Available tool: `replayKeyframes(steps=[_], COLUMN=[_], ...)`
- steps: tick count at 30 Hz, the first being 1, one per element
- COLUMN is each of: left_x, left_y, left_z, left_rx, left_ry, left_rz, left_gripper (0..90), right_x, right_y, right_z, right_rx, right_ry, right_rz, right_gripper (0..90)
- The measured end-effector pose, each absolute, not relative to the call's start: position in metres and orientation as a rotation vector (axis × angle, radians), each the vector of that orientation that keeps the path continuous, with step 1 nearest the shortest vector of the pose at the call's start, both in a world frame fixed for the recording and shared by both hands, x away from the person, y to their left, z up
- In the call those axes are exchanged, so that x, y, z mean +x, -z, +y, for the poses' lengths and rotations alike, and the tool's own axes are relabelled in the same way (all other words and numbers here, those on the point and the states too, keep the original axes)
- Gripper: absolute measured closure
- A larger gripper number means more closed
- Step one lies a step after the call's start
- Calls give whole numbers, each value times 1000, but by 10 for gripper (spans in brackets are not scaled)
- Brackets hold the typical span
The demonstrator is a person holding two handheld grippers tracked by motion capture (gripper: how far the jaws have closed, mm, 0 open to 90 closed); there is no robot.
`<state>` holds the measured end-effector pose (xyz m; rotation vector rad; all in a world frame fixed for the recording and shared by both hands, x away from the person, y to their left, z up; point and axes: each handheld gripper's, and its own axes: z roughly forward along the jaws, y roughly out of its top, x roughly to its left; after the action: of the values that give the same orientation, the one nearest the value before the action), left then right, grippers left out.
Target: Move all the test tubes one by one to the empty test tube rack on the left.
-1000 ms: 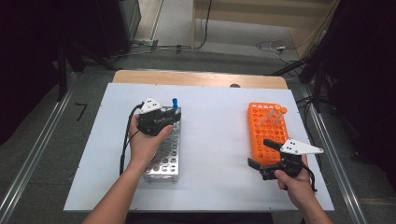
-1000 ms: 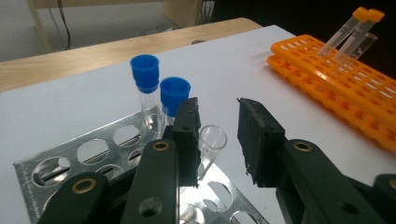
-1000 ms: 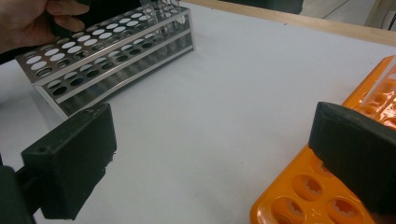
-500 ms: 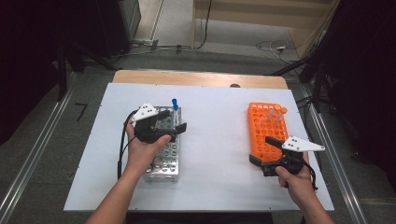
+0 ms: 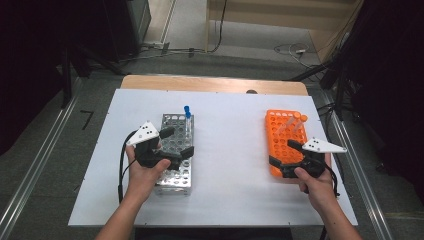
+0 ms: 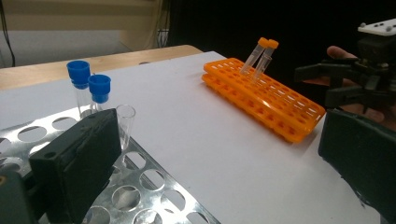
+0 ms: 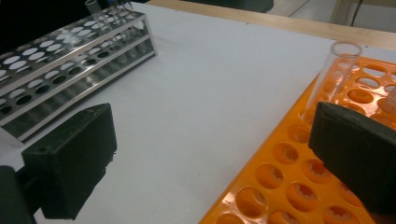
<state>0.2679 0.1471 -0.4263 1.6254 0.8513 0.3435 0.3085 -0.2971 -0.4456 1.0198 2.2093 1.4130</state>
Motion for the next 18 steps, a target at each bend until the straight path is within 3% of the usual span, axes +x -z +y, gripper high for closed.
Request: replayKeyframes(steps=[11, 18], left_x=[261, 261], left_y=[429, 430], left_z=[150, 150], left_rx=[1622, 1625], left_ry=[-345, -340], left_rz=[860, 865], left_gripper=[0, 0], right_x=[333, 349], right_y=[451, 458], right_z=[-298, -295], right_rx=[1115, 1231], right_ry=[-1359, -1282], right_rz=[2178, 2145], right_gripper=[0, 55])
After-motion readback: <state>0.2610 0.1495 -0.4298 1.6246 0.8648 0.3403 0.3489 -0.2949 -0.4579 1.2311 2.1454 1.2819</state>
